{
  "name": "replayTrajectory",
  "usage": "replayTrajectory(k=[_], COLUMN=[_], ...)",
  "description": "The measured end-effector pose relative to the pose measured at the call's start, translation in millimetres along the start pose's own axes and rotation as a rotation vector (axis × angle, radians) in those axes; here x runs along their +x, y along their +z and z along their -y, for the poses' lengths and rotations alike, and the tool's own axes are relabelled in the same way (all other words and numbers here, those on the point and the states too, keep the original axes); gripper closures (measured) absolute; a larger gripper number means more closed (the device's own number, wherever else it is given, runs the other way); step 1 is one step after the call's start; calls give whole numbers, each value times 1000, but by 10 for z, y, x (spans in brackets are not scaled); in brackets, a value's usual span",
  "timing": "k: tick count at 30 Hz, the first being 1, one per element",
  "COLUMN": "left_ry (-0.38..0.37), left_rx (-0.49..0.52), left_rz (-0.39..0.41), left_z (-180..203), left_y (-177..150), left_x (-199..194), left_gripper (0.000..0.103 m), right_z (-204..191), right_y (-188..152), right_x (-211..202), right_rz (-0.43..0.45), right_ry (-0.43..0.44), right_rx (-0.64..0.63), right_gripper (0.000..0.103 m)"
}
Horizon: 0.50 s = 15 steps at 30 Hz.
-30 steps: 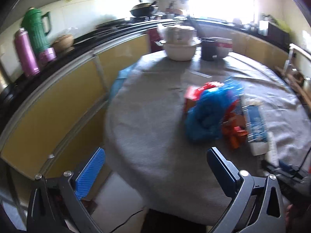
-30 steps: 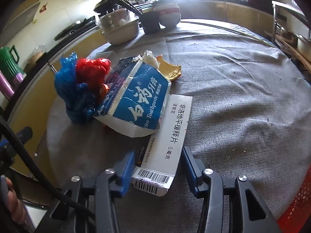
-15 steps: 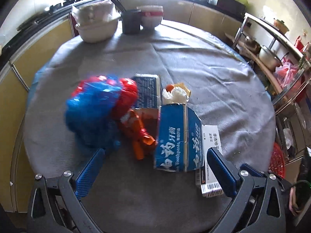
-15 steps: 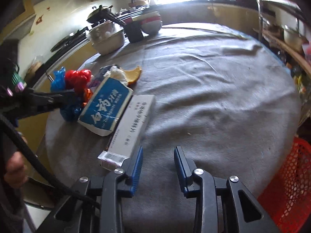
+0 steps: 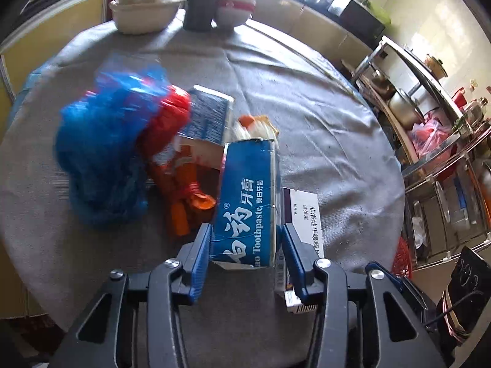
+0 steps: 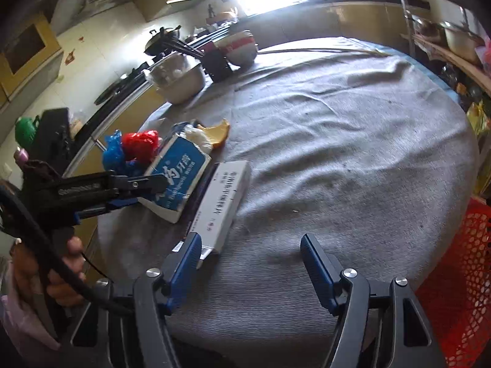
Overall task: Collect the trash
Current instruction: 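Grasp the blue toothpaste box with left tool while right tool grasps white medicine box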
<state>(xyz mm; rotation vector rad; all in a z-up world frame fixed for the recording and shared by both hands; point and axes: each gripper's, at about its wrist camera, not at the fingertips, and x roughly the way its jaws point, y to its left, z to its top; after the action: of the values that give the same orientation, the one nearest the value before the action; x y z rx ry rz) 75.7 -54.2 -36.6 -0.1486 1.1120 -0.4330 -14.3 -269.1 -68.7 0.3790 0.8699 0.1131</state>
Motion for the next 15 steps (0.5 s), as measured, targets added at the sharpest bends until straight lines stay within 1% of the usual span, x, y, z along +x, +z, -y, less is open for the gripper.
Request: replayTrajectory(k=[1, 3, 5, 8, 11, 12, 14, 15], left_ry=[13, 14, 16, 59, 136, 162, 173, 168], left_rx=[0, -6, -11, 3, 37, 49, 62, 67], left_rz=[17, 51, 83, 148, 212, 233, 262, 275], left_z=[-32, -114, -200, -292, -302, -304, -311, -313], left_y=[-27, -74, -136, -233, -315, -342, -378, -391], left_x=[-78, -230, -377, -615, -792, -850, -928, -962], left_gripper=[56, 57, 57, 57, 57, 57, 57, 57], right_z=[-56, -176, -321, -497, -658, -697, -750, -762], right_y=[8, 28, 56, 114, 177, 194, 200, 183], right_x=[11, 42, 108, 246, 435, 506, 660, 723], right_rz=[-2, -13, -22, -47, -81, -94, -126, -144], right_ry=[-7, -3, -29, -62, -108, -126, -198, -219], right_rx=[-18, -47, -82, -109, -121, -122, -125, -121], right_gripper=[32, 32, 32, 32, 32, 33, 34, 34])
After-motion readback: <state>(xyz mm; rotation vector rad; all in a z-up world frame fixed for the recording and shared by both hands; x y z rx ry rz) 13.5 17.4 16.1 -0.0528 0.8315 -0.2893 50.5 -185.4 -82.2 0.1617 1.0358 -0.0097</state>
